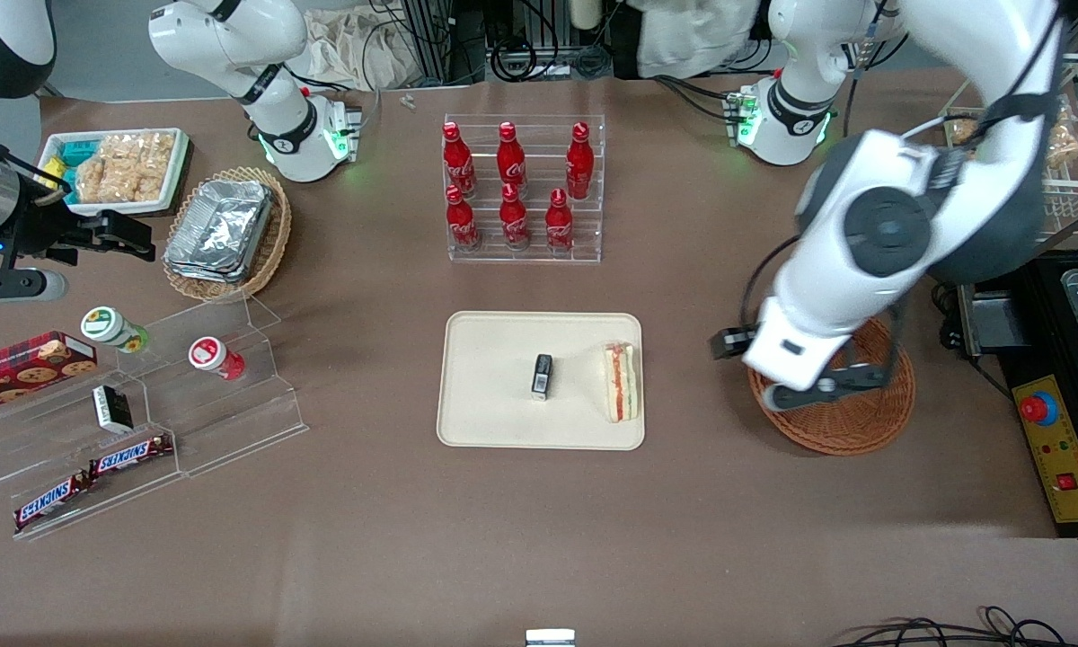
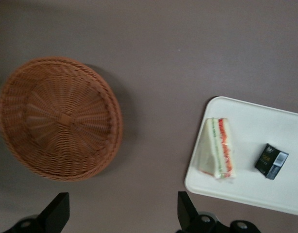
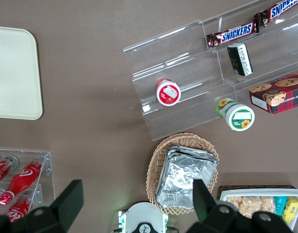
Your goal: Place sandwich from basket to tray
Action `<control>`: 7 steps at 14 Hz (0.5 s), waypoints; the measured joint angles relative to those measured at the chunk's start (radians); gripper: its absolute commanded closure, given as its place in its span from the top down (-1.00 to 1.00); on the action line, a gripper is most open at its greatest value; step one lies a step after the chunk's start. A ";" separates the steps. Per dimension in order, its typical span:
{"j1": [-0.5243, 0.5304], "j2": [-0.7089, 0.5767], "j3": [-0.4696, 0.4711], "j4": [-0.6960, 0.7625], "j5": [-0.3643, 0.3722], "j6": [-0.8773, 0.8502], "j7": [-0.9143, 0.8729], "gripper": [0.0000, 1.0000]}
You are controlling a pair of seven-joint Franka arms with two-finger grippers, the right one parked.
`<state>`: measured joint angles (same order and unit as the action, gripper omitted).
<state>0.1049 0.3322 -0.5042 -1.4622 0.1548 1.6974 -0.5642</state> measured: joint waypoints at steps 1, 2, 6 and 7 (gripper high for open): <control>0.045 -0.025 0.001 -0.011 -0.017 -0.018 0.082 1.00; 0.090 -0.051 0.001 -0.036 -0.033 -0.023 0.164 1.00; 0.122 -0.150 0.100 -0.139 -0.086 -0.033 0.420 1.00; 0.091 -0.170 0.159 -0.152 -0.095 -0.050 0.483 1.00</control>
<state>0.1960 0.1627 -0.3454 -1.6144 0.0596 1.6476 -0.0814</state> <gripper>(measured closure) 0.000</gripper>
